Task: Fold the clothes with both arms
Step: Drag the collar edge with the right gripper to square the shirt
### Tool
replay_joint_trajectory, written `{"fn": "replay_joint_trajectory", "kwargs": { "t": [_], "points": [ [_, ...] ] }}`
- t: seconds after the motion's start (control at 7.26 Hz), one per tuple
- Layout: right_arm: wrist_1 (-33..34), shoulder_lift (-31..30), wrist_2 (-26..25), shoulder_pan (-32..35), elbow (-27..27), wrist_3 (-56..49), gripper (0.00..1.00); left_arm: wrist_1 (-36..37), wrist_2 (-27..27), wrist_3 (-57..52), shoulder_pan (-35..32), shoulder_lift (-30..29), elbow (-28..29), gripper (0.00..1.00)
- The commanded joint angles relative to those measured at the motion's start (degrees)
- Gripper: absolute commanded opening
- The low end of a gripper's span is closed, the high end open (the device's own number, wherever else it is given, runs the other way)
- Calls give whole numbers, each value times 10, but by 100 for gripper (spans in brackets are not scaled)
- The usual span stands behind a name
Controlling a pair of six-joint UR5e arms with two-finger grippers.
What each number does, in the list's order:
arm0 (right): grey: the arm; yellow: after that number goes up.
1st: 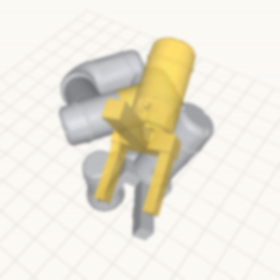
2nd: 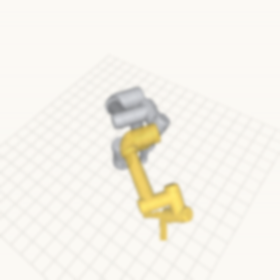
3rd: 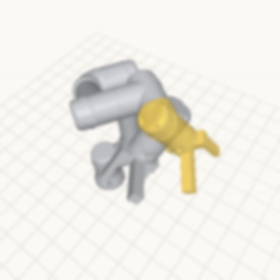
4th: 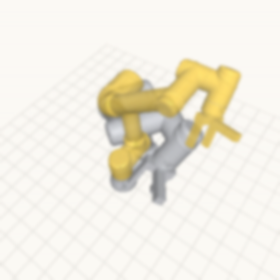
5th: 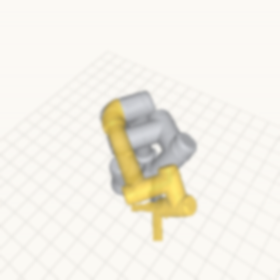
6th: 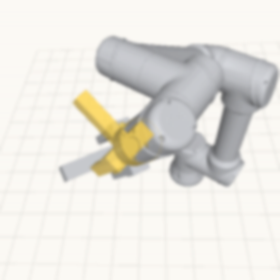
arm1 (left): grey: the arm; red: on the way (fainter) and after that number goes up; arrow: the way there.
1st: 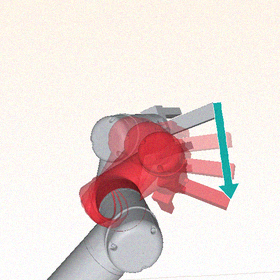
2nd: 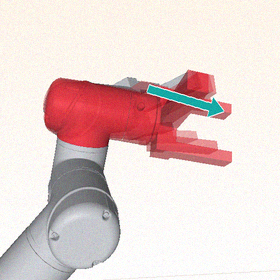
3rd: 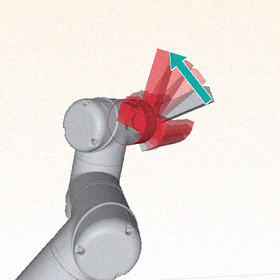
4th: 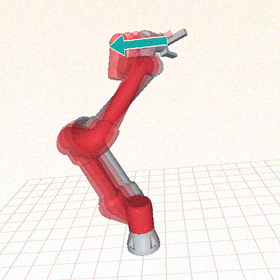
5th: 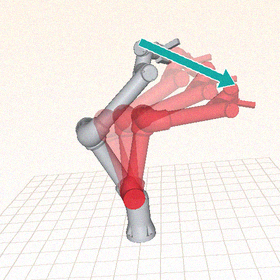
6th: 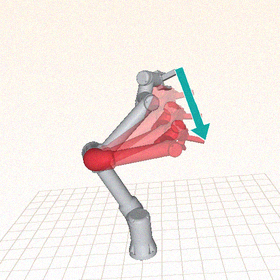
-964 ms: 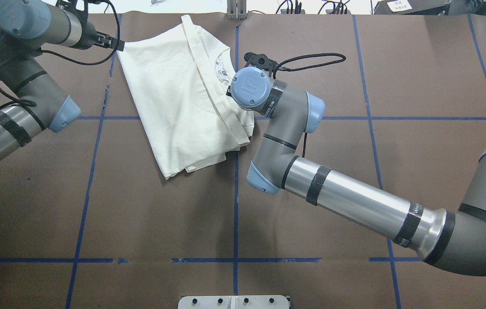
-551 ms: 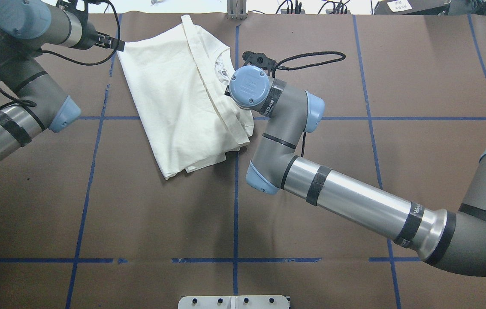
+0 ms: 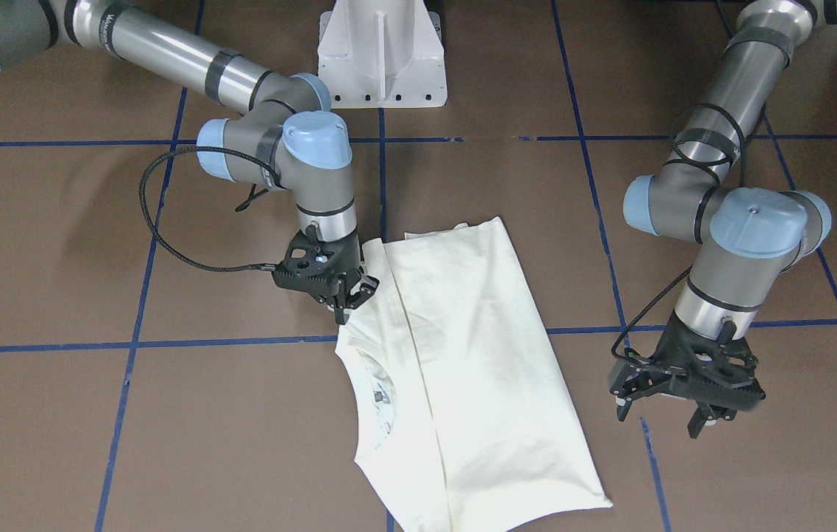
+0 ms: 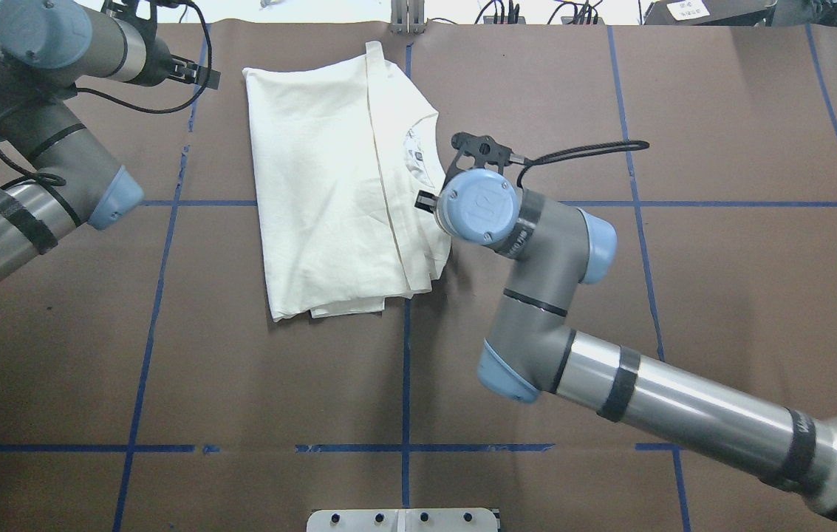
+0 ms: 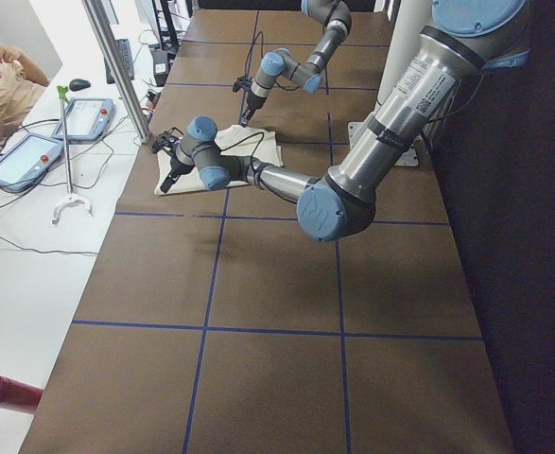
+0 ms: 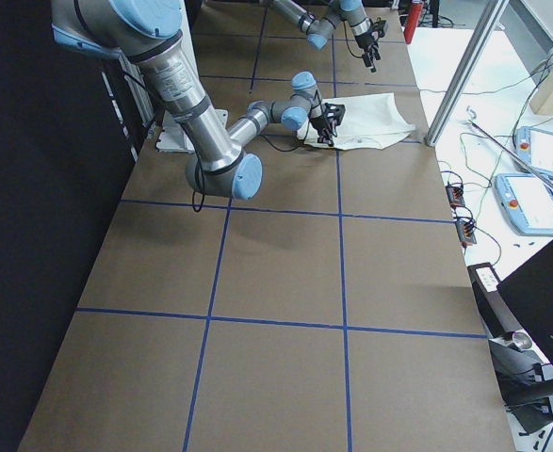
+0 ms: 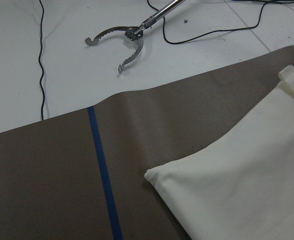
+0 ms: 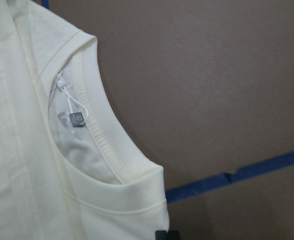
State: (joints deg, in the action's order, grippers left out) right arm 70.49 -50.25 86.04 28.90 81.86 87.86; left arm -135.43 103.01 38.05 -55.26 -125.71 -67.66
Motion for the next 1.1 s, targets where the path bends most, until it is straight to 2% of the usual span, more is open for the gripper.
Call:
{"fn": "replay_joint_trajectory", "kwargs": {
  "t": [0.0,0.14,0.28,0.55,0.69,0.83,0.96],
  "points": [
    [2,-126,-32,-43,143,0,0,1,0,0,9,1,-17,100],
    [2,-186,-36,-52,199,0,0,1,0,0,15,8,-21,100],
    [2,-217,-36,-54,225,-1,0,1,0,0,15,9,-22,100],
    [1,-224,-35,-54,227,-8,0,1,0,0,15,9,-22,100],
    [2,-223,-36,-57,228,-8,99,1,0,0,15,9,-22,100],
    [10,-216,-29,-60,235,-15,100,1,0,0,15,9,-22,100],
    [64,-206,-27,-63,267,-87,100,1,1,0,15,9,-22,100]
  ]
}}
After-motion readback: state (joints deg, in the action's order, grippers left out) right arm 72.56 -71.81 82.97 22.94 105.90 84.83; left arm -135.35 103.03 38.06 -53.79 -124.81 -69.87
